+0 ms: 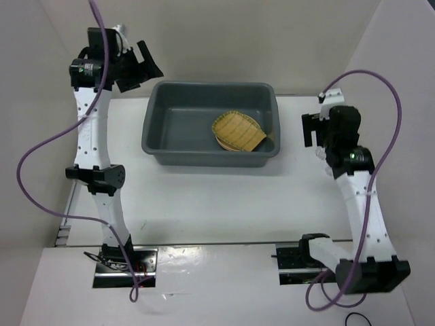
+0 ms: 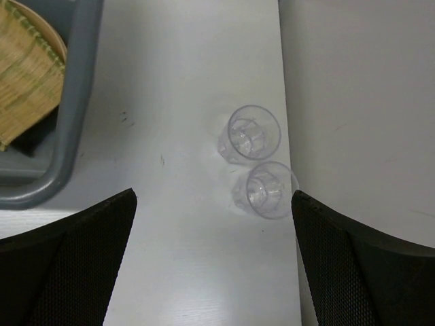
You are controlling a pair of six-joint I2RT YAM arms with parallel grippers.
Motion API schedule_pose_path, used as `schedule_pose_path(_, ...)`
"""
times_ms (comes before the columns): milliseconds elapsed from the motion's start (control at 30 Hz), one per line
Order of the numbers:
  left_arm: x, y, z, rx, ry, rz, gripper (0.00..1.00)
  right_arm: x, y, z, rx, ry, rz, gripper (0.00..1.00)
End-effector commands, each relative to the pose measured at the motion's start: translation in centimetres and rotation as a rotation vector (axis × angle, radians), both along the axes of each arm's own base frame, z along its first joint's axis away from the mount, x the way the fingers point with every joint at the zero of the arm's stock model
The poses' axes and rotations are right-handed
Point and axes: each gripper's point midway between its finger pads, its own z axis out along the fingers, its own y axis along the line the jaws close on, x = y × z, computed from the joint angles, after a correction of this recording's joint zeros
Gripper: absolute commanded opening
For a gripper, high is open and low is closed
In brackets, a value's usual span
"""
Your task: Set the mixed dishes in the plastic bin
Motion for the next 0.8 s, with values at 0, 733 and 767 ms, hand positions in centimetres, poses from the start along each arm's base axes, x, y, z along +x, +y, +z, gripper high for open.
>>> schedule_pose_path(0, -0.9, 0.1, -6.8, 0.176, 0.205, 0.045, 1.0, 1.6, -0.2, -4.2, 0.066, 0.236, 0.055, 0.99)
schedule_pose_path(733, -19.2, 3.7, -22.2, 0.019, 0.408, -0.001, 1.0, 10.0, -11.1, -12.8, -0.192, 0.526, 0.195, 0.99)
schedule_pose_path(767, -19.2, 3.7, -22.2, 0.019, 0.409, -0.001, 1.0, 10.1, -10.4, -12.2, -0.229, 0.512, 0.23, 0.99)
